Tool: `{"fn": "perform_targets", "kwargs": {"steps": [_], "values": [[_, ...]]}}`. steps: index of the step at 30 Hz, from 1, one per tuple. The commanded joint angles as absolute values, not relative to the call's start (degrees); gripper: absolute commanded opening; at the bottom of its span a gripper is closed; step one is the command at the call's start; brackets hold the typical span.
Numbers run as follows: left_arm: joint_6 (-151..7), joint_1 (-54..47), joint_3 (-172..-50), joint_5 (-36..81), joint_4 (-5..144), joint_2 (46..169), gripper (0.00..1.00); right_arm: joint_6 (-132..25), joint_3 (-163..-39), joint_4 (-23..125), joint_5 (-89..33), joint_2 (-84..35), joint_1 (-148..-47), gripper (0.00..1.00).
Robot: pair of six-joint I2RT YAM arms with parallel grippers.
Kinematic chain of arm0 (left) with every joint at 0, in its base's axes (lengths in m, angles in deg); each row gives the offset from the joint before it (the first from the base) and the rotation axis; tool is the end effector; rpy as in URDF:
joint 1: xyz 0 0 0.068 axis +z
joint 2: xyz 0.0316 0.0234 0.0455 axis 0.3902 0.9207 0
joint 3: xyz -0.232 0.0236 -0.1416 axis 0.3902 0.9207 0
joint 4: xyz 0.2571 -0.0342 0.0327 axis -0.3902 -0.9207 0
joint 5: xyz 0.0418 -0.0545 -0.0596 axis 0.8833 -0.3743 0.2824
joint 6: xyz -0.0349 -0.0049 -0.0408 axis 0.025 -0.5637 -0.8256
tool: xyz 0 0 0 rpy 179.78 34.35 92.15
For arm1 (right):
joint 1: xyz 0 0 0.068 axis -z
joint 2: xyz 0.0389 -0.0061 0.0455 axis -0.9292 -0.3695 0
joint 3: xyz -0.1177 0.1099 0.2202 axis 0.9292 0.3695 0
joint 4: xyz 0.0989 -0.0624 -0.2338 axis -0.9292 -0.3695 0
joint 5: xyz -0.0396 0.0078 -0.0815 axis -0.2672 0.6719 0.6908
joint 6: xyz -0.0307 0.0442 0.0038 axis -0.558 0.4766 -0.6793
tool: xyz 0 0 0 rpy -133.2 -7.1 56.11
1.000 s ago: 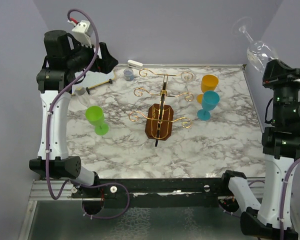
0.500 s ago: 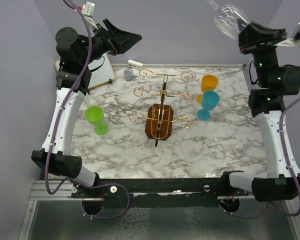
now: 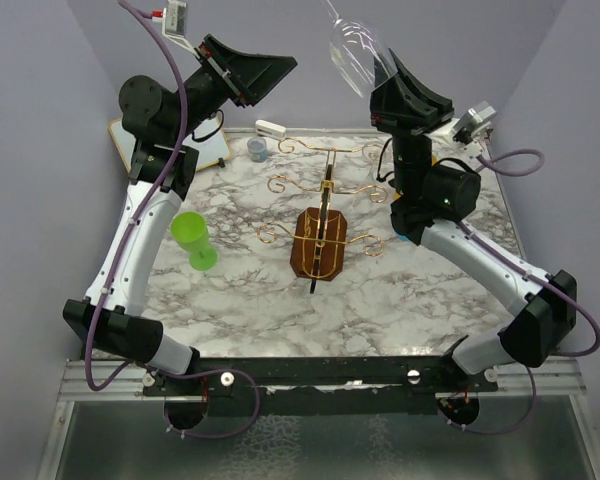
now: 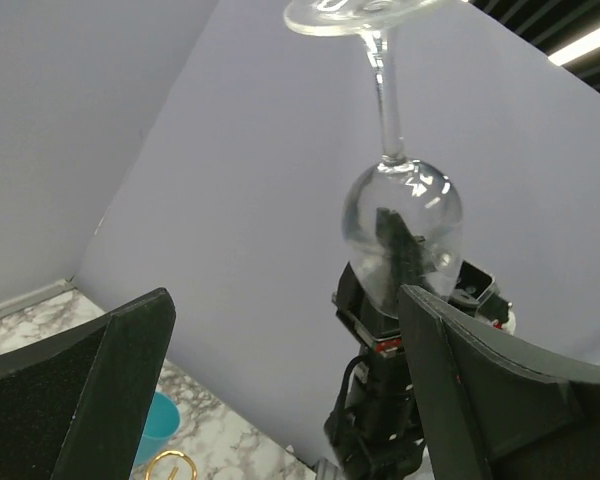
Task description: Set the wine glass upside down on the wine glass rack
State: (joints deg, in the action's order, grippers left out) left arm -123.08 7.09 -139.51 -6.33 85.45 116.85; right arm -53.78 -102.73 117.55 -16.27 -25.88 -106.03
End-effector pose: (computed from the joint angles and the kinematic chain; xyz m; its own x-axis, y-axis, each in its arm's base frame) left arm 0.2797 -0.1018 0.5608 -0.3688 -0.6340 -0.6797 0.8025 0.1518 -0.5770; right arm 0.2292 0.1744 0.5096 0.6156 0.6257 -0.4792 -0.6628 0.7400 0.1147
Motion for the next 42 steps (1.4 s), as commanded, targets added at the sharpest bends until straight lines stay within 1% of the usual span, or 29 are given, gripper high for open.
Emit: {"fn": "perform_targets", "kwargs": {"steps": [1,5,7,12,16,22,27,28,29,32,34,36,39,42], "values": [[-126.98,6.79,-139.07,-6.23,93.08,115.11,0.94,-63.52,-101.30,135.78,-8.67,-28.29,-111.01,0.01],[-130.00,6.91,-138.96,-5.92,95.96,115.07,0.87,-64.00,-98.31,141.67,-7.60,-29.77,-113.16,0.01],[-130.43,6.95,-139.73,-5.55,95.70,115.37,0.86,-64.25,-97.48,143.36,-7.16,-30.15,-114.10,0.01],[-132.43,7.49,-141.97,-5.71,96.95,116.19,0.84,-66.70,-97.53,143.64,-7.07,-31.45,-117.17,0.01],[-133.20,7.53,-143.36,-6.03,98.06,116.79,0.77,-67.34,-98.78,143.02,-7.61,-33.50,-119.34,0.01],[-133.81,7.58,-142.50,-6.36,99.06,116.91,0.54,-69.48,-102.04,142.49,-8.00,-36.77,-122.02,0.01],[-133.93,7.59,-141.88,-6.77,99.28,116.53,0.28,-69.52,-103.02,143.06,-6.12,-38.63,-122.45,0.01],[-134.00,7.64,-141.84,-6.82,99.24,116.49,0.26,-69.81,-103.15,143.32,-5.54,-38.85,-122.60,0.01],[-134.14,7.70,-141.77,-6.82,99.16,116.36,0.26,-70.51,-103.24,143.73,-4.65,-39.14,-122.78,0.01],[-134.64,7.65,-141.40,-6.81,98.99,116.07,0.40,-71.09,-103.51,145.47,-2.37,-39.90,-123.15,0.01],[-134.65,7.67,-141.24,-6.82,98.98,115.90,0.42,-71.41,-103.54,146.65,-1.57,-40.05,-123.16,0.01],[-134.92,7.88,-141.05,-6.67,98.85,115.83,0.42,-72.02,-103.56,147.12,-1.46,-40.15,-123.12,0.01],[-135.20,8.24,-140.94,-6.78,98.74,115.63,0.48,-72.86,-103.28,147.81,-0.95,-39.94,-123.12,0.01],[-135.16,8.42,-140.73,-7.07,98.86,115.42,0.50,-73.97,-103.06,147.92,-1.01,-39.67,-123.13,0.01]]}}
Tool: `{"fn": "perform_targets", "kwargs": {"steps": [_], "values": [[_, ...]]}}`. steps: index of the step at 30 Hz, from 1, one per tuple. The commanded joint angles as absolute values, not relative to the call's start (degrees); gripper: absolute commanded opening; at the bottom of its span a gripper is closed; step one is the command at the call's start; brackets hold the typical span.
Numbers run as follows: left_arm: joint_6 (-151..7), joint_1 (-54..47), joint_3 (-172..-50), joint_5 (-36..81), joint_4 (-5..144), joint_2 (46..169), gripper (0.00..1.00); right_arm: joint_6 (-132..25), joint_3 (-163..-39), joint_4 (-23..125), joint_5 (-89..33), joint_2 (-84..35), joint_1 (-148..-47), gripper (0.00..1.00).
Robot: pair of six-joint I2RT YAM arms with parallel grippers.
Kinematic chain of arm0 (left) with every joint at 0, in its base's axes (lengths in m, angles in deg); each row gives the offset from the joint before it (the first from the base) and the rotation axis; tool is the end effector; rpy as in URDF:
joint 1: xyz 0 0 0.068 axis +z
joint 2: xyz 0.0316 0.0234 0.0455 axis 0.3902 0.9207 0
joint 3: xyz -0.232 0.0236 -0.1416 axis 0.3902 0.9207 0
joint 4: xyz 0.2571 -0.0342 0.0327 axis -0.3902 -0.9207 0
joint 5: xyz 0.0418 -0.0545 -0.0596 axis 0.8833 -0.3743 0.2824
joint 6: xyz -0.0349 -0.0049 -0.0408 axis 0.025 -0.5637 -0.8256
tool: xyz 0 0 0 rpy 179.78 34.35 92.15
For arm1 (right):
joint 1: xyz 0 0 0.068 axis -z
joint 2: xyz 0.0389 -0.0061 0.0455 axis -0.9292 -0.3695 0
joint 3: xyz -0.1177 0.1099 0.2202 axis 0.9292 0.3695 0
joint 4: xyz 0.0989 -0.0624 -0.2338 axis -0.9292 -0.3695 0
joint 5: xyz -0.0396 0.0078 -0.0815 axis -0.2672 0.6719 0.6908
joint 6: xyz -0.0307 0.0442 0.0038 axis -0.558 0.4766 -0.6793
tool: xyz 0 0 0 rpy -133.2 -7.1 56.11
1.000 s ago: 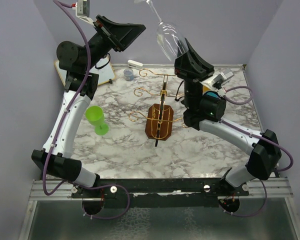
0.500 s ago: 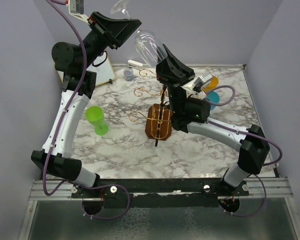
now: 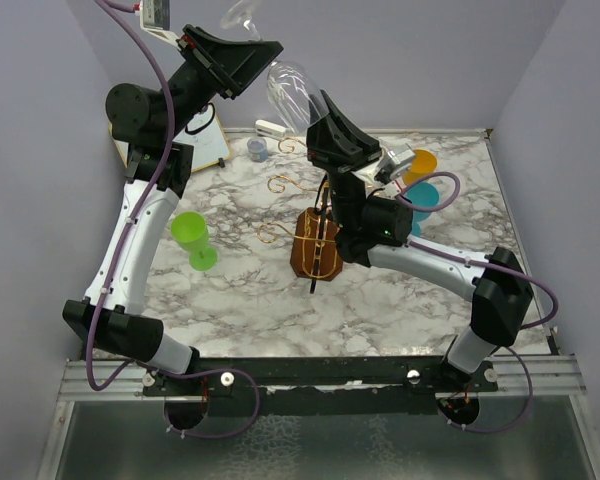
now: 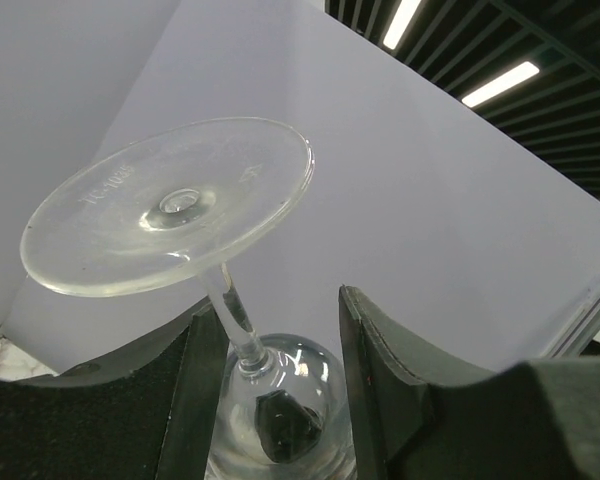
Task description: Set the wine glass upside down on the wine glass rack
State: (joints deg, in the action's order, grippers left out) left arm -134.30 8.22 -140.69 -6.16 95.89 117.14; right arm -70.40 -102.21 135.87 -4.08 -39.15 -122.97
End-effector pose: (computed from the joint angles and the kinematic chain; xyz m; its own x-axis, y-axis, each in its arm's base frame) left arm 0.2685 -0.0927 0.5798 -0.3925 -0.6929 -0.6048 0.8342 0.0087 -0.5513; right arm 0.2062 0.2740 0.4529 0.6398 0.6191 -0.4554 -0.6178 0.7667 0.1744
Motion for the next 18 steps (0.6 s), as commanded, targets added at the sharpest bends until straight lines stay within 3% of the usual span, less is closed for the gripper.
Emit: {"fn": "perform_targets", "kwargs": {"steps": [1,9,11,12,13,18], "values": [[-135.17,8.52,-140.69,-7.09,98.93,115.30,0.50,-74.29,-103.09,147.90,-1.09,-39.56,-123.10,0.01],[-137.20,9.61,-140.24,-6.23,97.97,114.64,0.29,-75.75,-103.23,147.34,-0.98,-39.26,-123.16,0.01],[-137.36,9.61,-140.59,-6.12,98.05,114.58,0.15,-75.63,-103.25,147.15,-1.21,-39.43,-123.16,0.01],[-137.43,9.61,-140.86,-6.12,98.01,114.66,0.04,-75.50,-103.16,147.09,-1.35,-39.60,-123.11,0.01],[-137.56,9.61,-141.16,-6.12,97.79,114.71,0.00,-75.28,-103.10,147.01,-1.60,-39.74,-123.14,0.01],[-135.64,9.69,-145.49,-6.21,97.69,115.78,0.00,-75.70,-103.99,141.92,-8.92,-40.15,-123.18,0.01]]}}
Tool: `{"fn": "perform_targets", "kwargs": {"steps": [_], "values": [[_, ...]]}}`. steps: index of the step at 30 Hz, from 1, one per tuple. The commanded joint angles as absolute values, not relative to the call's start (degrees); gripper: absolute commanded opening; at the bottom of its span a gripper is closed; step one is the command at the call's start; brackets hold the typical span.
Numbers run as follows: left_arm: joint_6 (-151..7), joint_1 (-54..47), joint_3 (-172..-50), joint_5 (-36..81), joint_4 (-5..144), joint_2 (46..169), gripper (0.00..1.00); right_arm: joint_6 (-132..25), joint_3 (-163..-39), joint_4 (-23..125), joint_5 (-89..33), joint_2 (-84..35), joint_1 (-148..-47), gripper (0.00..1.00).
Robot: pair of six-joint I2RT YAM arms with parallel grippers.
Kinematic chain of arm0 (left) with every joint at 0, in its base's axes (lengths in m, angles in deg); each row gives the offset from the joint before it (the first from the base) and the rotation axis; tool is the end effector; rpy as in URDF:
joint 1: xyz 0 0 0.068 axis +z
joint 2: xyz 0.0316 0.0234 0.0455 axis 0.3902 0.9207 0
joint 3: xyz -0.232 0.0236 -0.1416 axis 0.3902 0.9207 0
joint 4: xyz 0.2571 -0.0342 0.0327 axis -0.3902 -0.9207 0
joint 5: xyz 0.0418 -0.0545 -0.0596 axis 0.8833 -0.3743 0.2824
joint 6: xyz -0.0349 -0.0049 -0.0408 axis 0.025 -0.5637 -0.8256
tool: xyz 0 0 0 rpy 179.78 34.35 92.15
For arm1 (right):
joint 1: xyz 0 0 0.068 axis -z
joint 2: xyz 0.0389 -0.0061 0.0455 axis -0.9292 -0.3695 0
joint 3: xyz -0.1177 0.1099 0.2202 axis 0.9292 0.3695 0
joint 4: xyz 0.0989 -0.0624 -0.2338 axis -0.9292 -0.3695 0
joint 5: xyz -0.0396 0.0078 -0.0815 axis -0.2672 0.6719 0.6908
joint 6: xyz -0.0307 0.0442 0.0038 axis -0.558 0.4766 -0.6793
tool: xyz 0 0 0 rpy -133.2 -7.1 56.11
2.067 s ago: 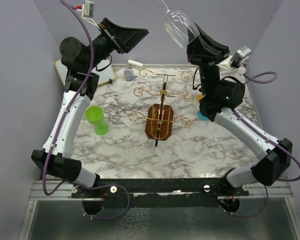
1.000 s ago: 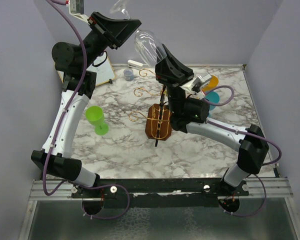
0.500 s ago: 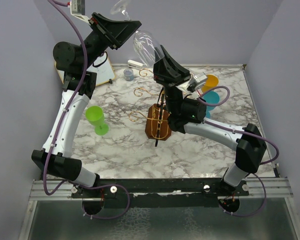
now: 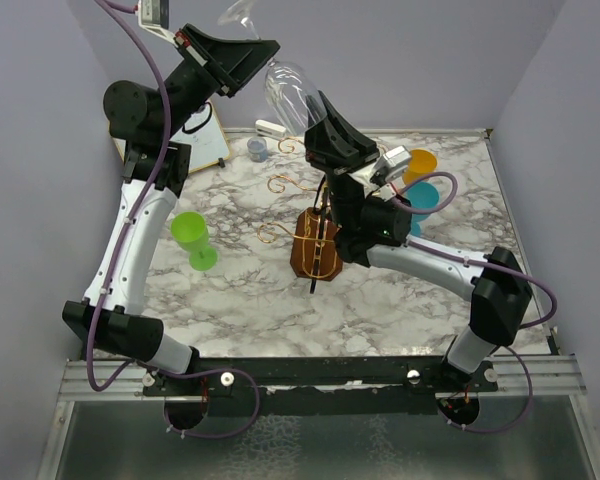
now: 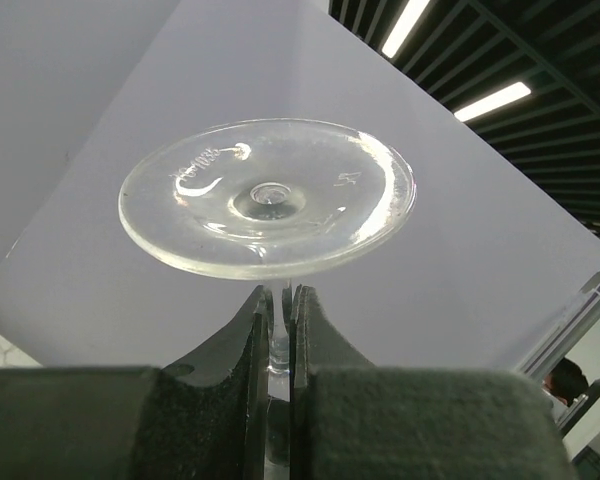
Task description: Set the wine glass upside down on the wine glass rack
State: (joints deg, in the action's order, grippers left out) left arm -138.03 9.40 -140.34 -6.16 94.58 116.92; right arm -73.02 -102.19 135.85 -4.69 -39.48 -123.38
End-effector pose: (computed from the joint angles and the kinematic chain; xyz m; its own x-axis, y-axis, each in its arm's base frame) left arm 0.2714 -0.0874 0.5774 -0.4454 -0.6977 -0.5611 0.7929 -0.0163 -0.6092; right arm 0.2051 0.2774 0.4510 0.6625 0.5861 -0.4664 -0.5977 0.7889 0.1424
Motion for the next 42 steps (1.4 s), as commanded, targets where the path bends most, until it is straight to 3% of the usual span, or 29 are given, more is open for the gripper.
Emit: {"fn": "perform_targets", "kwargs": {"steps": [1,10,19,22,34,37,40,42], "values": [[-134.96,9.69,-146.83,-6.17,97.50,116.16,0.00,-76.53,-104.50,140.36,-11.14,-40.43,-123.16,0.01],[-132.95,9.72,-151.70,-5.85,95.25,118.27,0.00,-95.43,-107.55,133.82,-25.66,-43.67,-126.19,0.01],[-127.85,9.69,-154.07,-7.61,90.24,118.82,0.00,-109.29,-107.13,127.63,-27.28,-42.94,-127.40,0.01],[-125.46,9.71,-154.60,-8.17,87.87,118.83,0.00,-113.96,-105.66,124.27,-28.67,-41.43,-127.66,0.13],[-122.41,9.67,-154.70,-8.19,84.11,119.83,0.00,-126.72,-104.88,121.88,-26.31,-41.46,-130.10,0.26],[-121.86,9.61,-153.62,-8.56,83.61,119.56,0.00,-127.84,-105.79,124.34,-24.69,-42.46,-130.70,0.24],[-121.62,9.45,-152.15,-9.08,83.08,119.23,0.00,-128.84,-107.35,127.60,-21.76,-44.13,-131.33,0.02],[-121.26,9.35,-151.61,-9.03,82.60,118.97,0.00,-130.37,-109.14,129.53,-19.11,-45.67,-131.84,0.01]]}}
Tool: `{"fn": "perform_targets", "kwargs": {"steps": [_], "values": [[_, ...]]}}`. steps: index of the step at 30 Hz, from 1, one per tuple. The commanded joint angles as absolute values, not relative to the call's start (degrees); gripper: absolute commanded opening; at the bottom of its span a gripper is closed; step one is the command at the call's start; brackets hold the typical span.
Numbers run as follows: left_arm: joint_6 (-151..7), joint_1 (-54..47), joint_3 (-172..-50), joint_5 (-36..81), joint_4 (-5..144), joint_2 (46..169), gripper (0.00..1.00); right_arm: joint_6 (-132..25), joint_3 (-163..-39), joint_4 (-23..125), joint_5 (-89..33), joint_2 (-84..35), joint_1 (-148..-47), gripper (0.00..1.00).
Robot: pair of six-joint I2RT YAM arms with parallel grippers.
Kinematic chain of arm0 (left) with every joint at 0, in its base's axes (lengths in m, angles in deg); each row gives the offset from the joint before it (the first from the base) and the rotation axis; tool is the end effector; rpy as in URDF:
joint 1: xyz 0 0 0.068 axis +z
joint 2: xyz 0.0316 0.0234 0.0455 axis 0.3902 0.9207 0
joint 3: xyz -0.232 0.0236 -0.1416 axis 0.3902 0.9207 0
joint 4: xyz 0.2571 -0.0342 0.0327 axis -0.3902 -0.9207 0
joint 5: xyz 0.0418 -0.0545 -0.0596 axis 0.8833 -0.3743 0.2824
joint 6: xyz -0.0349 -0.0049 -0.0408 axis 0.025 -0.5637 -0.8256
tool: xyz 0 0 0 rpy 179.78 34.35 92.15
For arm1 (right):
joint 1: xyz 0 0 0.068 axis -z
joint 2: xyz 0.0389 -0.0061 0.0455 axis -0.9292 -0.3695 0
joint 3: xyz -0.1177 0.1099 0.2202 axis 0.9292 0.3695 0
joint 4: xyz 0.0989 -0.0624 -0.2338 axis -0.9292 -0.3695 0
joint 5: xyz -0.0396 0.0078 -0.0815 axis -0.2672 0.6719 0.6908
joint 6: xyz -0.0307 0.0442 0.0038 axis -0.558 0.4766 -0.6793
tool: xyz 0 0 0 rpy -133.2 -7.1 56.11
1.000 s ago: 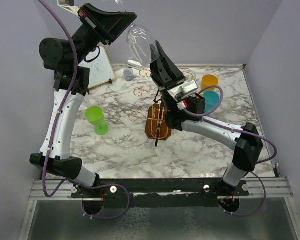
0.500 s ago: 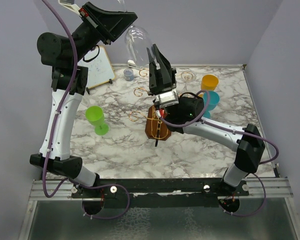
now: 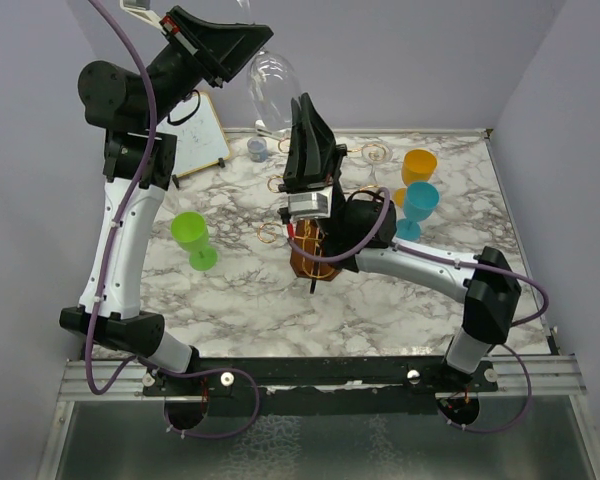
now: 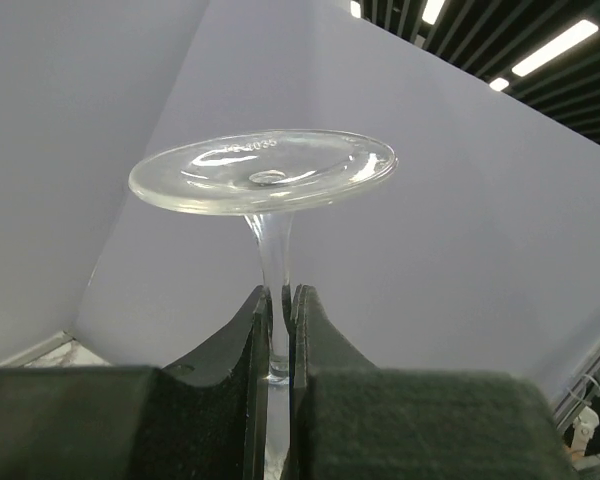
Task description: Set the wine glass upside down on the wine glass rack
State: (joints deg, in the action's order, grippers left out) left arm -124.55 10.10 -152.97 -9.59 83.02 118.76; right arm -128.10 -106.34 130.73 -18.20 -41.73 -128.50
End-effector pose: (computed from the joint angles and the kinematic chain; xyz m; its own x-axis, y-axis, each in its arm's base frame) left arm 0.2530 -0.0813 0.6144 -0.2713 -0.6437 -0.7156 0.8776 0.1398 -0.4585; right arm 0.1808 0.3134 0.4564 0.9616 -0.1792 -0.2077 0.0754 0.9006 -0.4281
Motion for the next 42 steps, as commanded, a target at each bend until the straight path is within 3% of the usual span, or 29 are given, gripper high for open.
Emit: {"fn": "perform_targets", "kwargs": {"steps": [1,6,9,32,42], "values": [[-121.08,9.36,-151.67,-8.99,81.95,118.89,0.03,-131.38,-110.25,131.06,-17.45,-46.59,-132.08,0.01],[-118.78,9.34,-152.81,-7.72,78.15,118.49,0.36,-134.34,-113.94,137.51,-10.68,-49.57,-132.34,0.01],[-118.07,9.34,-153.43,-6.79,76.99,118.39,0.46,-136.38,-115.07,139.58,-8.97,-50.44,-132.38,0.01],[-118.62,11.68,-154.80,-5.51,75.29,117.42,0.54,-141.72,-114.80,147.06,-5.42,-49.38,-130.64,0.01],[-123.90,12.69,-151.21,-7.71,79.82,117.08,0.27,-141.41,-115.08,147.25,-4.68,-49.49,-130.64,0.01]]}}
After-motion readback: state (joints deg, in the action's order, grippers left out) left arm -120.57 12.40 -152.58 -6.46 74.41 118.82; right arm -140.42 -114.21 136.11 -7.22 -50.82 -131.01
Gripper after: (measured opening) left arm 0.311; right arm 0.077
